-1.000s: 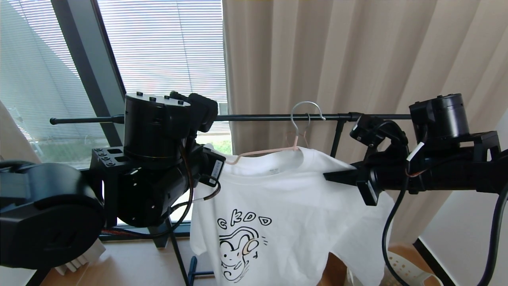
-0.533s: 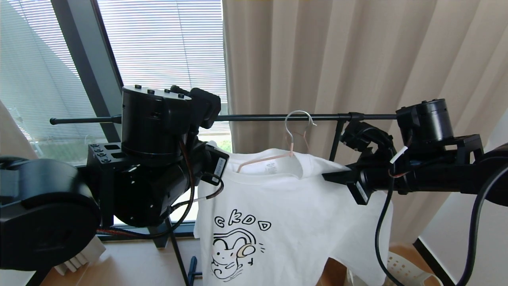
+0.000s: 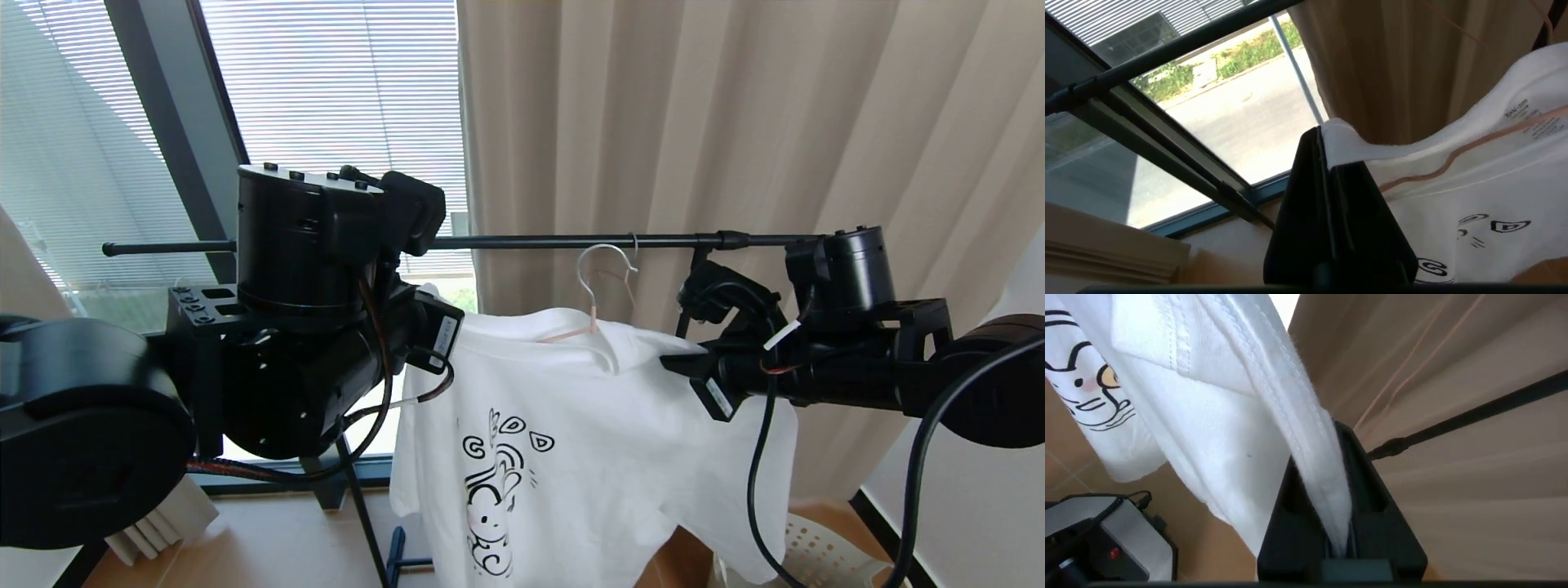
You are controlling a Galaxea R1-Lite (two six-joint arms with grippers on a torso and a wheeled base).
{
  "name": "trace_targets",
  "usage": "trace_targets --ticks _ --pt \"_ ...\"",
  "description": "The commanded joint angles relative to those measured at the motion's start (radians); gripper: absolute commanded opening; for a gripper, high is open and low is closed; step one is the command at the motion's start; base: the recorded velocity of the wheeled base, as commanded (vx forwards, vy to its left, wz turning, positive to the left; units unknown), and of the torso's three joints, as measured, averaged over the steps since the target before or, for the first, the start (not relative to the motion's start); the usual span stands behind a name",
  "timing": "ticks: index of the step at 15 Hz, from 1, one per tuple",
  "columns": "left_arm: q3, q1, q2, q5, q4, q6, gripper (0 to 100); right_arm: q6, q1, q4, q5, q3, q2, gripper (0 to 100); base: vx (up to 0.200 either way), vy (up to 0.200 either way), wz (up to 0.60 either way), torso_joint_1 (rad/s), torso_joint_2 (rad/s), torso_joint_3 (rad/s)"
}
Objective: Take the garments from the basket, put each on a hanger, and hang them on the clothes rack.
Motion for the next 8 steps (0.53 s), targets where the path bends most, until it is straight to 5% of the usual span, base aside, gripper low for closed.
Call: trace_targets --ticks 1,8 --pt "-0.011 -0.023 0.001 0.000 -0.002 0.000 0 0.003 0.020 -0.029 0.001 0.006 0.036 0 0.000 0.000 0.00 0.000 0.00 0.000" --pt "-0.065 -0.066 0.032 0.000 0.035 -0.003 0 0.146 0.096 -0.176 0.018 0.026 0.082 0 0.000 0.000 0.00 0.000 0.00 0.000"
